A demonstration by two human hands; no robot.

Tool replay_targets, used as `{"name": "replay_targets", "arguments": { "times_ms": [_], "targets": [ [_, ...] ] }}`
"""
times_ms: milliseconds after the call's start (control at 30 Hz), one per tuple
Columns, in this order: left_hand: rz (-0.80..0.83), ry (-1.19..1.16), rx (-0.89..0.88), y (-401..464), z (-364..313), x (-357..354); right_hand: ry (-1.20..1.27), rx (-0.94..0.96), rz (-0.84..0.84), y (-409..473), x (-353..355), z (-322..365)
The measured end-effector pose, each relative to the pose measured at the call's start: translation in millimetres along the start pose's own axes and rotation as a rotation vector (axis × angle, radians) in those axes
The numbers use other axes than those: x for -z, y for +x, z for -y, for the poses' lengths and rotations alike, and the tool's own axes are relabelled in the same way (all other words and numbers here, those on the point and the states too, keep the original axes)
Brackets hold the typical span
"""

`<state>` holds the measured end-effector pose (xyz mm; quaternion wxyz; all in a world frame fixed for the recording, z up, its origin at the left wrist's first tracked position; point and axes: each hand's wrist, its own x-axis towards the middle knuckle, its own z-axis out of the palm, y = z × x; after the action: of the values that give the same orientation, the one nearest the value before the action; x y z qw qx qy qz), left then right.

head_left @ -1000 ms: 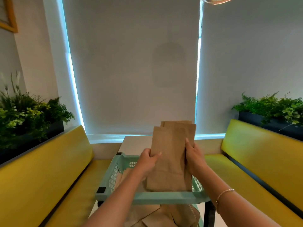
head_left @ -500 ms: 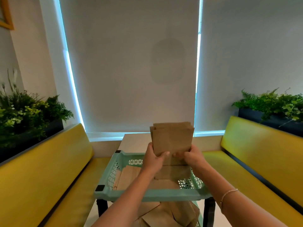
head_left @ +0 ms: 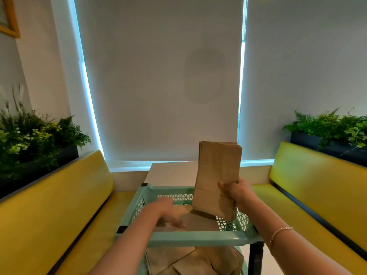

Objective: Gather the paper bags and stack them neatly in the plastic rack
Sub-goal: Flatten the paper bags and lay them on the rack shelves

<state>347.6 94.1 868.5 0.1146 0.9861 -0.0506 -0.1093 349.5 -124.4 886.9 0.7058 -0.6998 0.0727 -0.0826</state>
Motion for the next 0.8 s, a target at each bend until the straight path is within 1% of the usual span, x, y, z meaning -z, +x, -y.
{"name": "replay_targets", "arguments": {
  "times_ms": [67, 167, 333, 467, 533, 667, 733, 800],
  "targets": [
    [-0.017, 0.067, -0.012, 2.7, 3.9, 3.0, 0.028, 0.007, -0.033, 1.3, 2.5, 0.9],
    [0.019, 0.164, -0.018, 6.1, 6.1, 5.0, 0.044, 0.03, -0.084, 3.4, 5.7, 1.4],
    [0.025, 0.143, -0.013, 8.3, 6.6, 6.2, 0.089, 0.032, -0.111, 5.3, 9.1, 2.4],
    [0.019, 0.033, -0.024, 9.7, 6.5, 3.5, 0.108, 0.028, -0.117, 5.3, 10.1, 2.7],
    [-0.023, 0.005, -0.058, 11.0, 7.5, 6.4, 0.111, 0.033, -0.128, 5.3, 9.8, 2.2],
    [-0.126, 0.065, -0.15, 4.8, 10.4, 36.8, 0.117, 0.054, -0.175, 7.9, 10.7, 4.0],
    [-0.182, 0.02, -0.142, -3.9, 16.4, 58.3, 0.155, 0.073, -0.207, 8.4, 10.5, 7.6],
    [-0.276, -0.09, -0.122, -14.8, 23.6, 76.5, 0.169, 0.091, -0.234, 10.2, 10.4, 10.0]
  ]
}}
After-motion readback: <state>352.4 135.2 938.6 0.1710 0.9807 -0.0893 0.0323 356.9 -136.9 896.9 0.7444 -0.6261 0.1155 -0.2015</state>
